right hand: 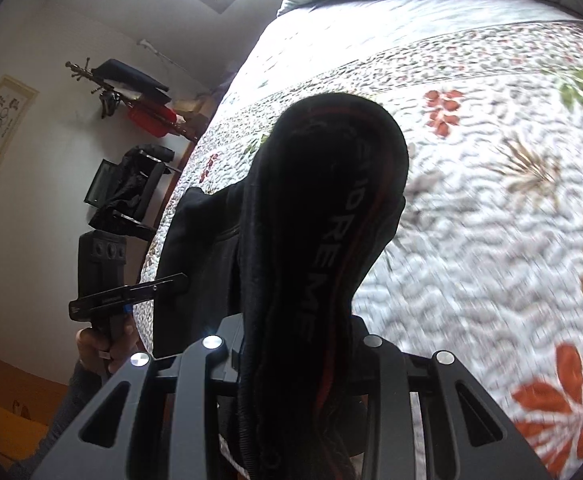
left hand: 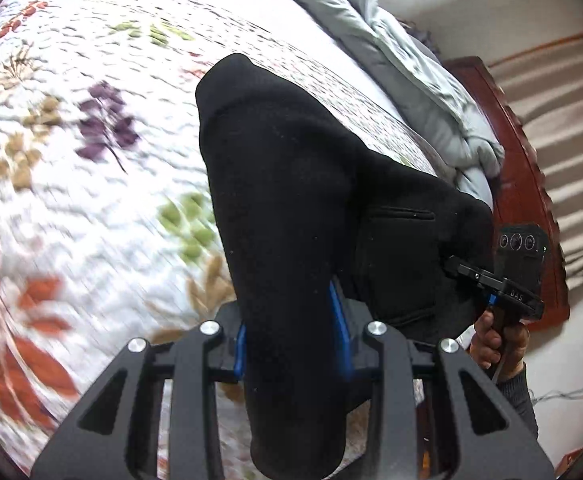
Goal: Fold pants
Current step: 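Release the folded pants with both tools and pull them back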
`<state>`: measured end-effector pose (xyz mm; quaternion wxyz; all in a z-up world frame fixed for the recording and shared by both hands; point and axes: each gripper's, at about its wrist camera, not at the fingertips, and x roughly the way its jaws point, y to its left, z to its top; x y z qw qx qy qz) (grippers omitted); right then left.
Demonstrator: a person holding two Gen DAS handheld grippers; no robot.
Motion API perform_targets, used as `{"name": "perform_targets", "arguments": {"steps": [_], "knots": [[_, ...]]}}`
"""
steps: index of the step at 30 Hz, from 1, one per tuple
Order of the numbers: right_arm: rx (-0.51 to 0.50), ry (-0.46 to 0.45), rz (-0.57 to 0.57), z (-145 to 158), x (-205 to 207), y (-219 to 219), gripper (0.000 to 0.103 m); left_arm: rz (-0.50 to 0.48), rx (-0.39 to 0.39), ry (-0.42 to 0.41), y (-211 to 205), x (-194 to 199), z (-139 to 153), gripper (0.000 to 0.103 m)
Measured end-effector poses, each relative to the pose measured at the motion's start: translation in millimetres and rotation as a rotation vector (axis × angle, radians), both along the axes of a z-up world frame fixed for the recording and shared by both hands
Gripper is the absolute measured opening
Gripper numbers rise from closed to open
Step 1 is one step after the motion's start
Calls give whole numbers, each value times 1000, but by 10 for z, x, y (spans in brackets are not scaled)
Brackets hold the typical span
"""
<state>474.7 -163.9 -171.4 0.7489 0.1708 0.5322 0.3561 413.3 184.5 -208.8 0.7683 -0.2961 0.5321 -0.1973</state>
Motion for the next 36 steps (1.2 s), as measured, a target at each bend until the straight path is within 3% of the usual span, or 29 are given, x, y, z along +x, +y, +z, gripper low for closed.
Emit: {"name": "perform_targets", "arguments": {"steps": [10,15,18,20,22,25,28,31,36], "knots": [[-20,76,37,-522,793,764,31,27,41,104,700,760,-488,33],[8,142,18,-893,996,737,32,15,20,127,758,852,-762,37],[34,177,11,-1119,1036,618,41,13,8,122,738,818,-846,43],[36,192,-6,-1201,1030,580,54,30,11,111,728,794,-822,54],[30,182,-20,-1158,1019,549,58,72,14,88,735,769,-728,60],[17,85,-116,-845,953,315,59,191,91,-21,964,594,-434,75],[43,-48,-196,-402,877,143,45,237,109,-139,1029,517,-99,75],[57,-133,-152,-86,839,336,37,190,108,-217,854,540,76,77],[32,-29,-107,-371,1052,769,35,124,84,-181,512,746,-100,77]]}}
